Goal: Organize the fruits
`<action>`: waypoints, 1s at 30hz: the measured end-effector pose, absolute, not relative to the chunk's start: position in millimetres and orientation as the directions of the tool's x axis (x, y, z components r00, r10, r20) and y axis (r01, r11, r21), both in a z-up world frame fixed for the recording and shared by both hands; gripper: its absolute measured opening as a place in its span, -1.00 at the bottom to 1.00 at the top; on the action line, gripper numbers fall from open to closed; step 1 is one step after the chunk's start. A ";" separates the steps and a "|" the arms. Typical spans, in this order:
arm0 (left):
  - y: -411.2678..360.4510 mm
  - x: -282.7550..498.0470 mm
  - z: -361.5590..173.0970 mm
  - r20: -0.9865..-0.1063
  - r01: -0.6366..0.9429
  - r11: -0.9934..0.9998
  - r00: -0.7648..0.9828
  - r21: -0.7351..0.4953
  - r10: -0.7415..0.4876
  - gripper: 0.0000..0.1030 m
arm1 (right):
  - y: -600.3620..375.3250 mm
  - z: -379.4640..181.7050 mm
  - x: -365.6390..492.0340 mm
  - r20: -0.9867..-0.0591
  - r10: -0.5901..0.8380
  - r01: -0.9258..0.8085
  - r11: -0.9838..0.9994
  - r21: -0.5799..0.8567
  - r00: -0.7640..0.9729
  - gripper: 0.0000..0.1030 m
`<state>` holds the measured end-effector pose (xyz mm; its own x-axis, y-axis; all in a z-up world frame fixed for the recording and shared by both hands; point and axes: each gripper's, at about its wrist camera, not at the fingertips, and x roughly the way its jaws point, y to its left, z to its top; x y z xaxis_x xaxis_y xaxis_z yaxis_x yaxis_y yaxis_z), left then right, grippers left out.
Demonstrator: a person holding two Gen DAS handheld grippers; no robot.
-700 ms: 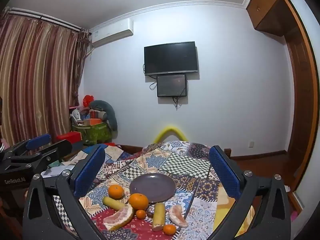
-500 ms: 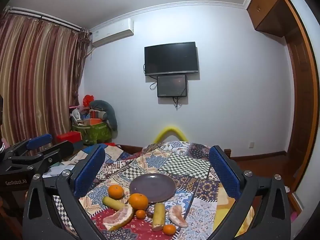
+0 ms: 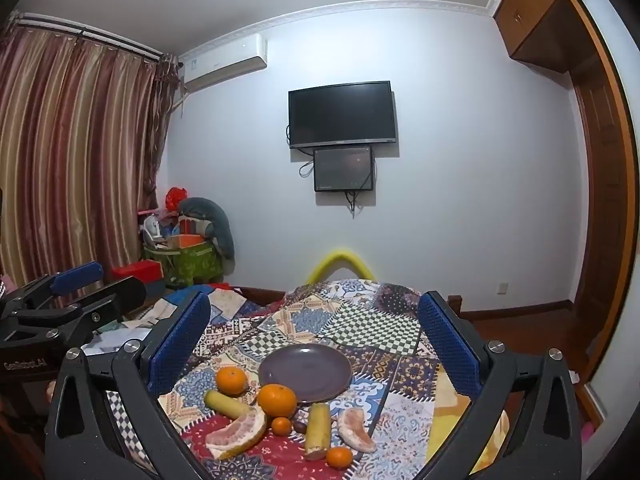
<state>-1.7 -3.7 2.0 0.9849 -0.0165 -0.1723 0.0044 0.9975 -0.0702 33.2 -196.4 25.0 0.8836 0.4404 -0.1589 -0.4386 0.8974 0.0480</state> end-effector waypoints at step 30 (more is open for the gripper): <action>-4.7 0.1 -2.1 -0.177 0.001 0.997 0.984 -0.075 -0.014 0.99 | -194.4 23.2 31.8 -0.160 0.439 -0.437 0.898 0.048 0.884 1.00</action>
<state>0.1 -4.7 -2.1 0.9841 -0.0140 -0.1771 0.0007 0.9972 -0.0751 31.8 -194.4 23.2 0.8841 0.4392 -0.1598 -0.4375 0.8980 0.0476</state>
